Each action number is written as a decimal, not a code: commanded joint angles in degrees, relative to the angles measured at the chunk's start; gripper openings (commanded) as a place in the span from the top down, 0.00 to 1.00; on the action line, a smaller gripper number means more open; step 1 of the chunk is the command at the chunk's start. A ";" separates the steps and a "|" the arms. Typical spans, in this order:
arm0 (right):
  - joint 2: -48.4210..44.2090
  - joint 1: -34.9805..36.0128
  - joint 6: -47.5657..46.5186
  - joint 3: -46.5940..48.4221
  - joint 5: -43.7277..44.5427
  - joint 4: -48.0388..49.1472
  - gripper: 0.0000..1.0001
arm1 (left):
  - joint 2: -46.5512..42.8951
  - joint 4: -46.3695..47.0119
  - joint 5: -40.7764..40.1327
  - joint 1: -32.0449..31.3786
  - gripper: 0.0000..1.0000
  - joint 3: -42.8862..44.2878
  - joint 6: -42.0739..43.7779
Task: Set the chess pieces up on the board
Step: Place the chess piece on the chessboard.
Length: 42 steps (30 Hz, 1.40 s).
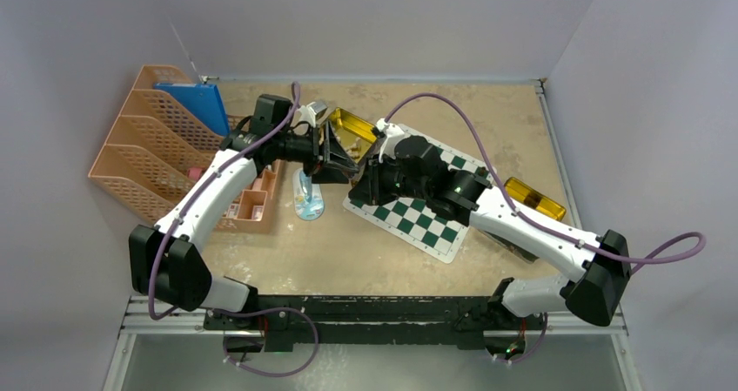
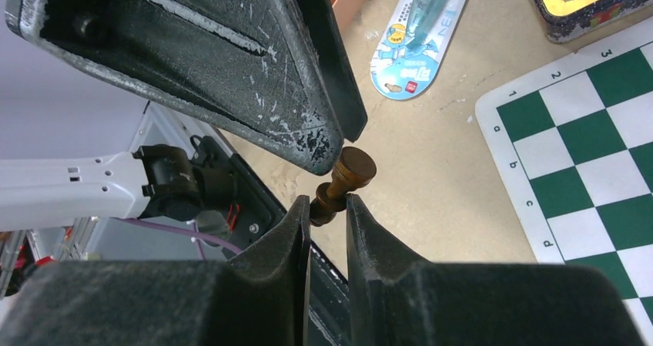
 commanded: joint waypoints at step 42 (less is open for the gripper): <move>-4.55 0.06 7.37 -1.20 11.53 5.74 0.61 | -3.96 14.75 7.88 0.32 1.00 -12.17 -26.10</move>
